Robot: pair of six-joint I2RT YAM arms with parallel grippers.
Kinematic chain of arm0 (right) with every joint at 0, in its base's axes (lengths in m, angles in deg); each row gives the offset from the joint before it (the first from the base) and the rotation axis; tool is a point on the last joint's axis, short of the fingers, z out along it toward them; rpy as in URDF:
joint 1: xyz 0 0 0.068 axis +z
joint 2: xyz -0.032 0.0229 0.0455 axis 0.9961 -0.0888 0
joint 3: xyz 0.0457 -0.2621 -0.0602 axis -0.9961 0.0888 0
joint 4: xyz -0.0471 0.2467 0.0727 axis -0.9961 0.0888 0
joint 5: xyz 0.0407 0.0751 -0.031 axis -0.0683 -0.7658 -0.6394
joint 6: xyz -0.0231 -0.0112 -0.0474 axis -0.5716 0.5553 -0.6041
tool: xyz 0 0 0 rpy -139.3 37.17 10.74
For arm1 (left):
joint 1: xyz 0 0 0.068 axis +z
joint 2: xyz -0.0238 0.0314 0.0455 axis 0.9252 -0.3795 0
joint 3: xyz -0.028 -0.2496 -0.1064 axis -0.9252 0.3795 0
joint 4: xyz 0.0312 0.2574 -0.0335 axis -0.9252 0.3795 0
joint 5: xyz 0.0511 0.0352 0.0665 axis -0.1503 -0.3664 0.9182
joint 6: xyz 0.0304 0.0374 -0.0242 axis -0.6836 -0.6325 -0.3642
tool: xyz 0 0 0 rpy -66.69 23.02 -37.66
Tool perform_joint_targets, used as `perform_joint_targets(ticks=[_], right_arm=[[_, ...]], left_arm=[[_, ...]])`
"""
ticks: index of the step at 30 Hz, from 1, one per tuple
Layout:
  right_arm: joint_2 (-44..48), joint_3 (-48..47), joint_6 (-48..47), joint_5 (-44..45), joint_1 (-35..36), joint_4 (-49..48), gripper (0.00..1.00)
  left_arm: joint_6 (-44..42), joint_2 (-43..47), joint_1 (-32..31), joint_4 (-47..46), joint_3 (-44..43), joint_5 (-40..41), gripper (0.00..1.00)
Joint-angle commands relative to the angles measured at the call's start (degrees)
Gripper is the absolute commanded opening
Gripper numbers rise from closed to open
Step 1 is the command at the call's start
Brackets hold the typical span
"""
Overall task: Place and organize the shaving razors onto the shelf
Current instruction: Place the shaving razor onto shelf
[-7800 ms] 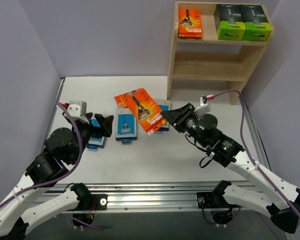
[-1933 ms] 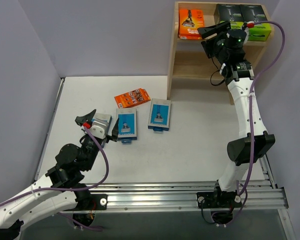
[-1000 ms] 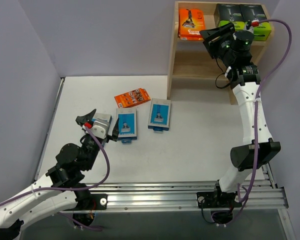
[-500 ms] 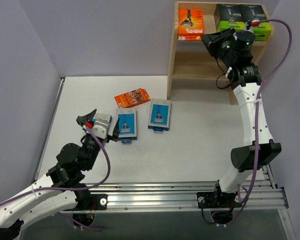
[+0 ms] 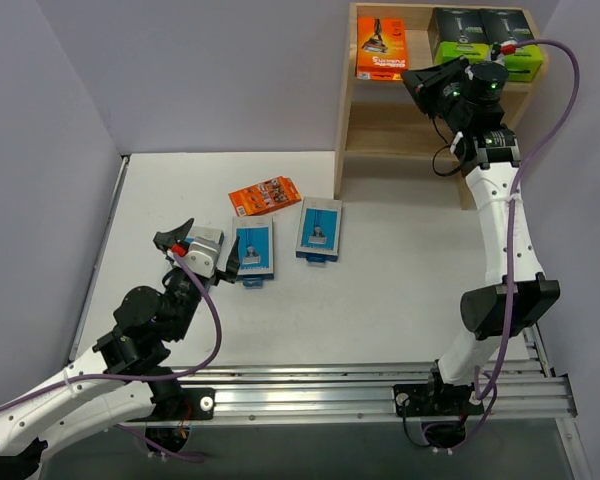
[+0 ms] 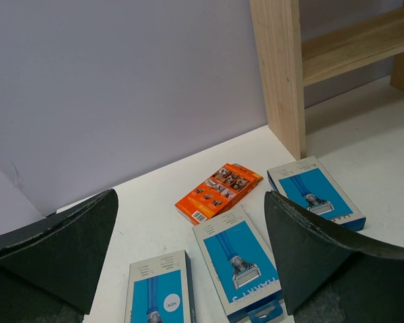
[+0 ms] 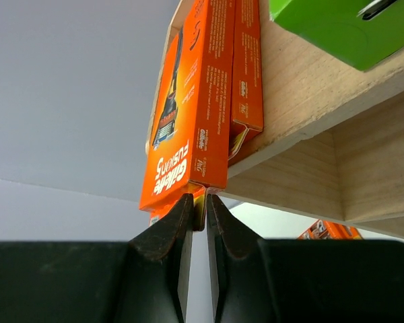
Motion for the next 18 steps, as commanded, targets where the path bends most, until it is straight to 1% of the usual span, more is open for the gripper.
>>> perform_joint_targets(ticks=[1, 8, 13, 18], right_arm=[[-0.92, -2.58, 0.33, -1.78, -0.69, -4.35, 0.11], [-2.86, -3.37, 1.38, -3.18, -1.13, -6.11, 0.12], [-5.67, -7.4, 1.91, -4.94, -2.01, -6.11, 0.12], [-6.81, -8.55, 2.0, -5.73, -2.54, -6.02, 0.11]], left_arm=[[0.04, -0.04, 0.04, -1.67, -0.55, -0.94, 0.99], [-0.04, -0.31, 0.04, -1.76, -0.55, -0.93, 0.99], [-0.57, -0.13, 0.12, -2.02, -0.37, -0.5, 0.99], [-0.57, -0.13, 0.39, -2.19, -0.29, -0.67, 0.99]])
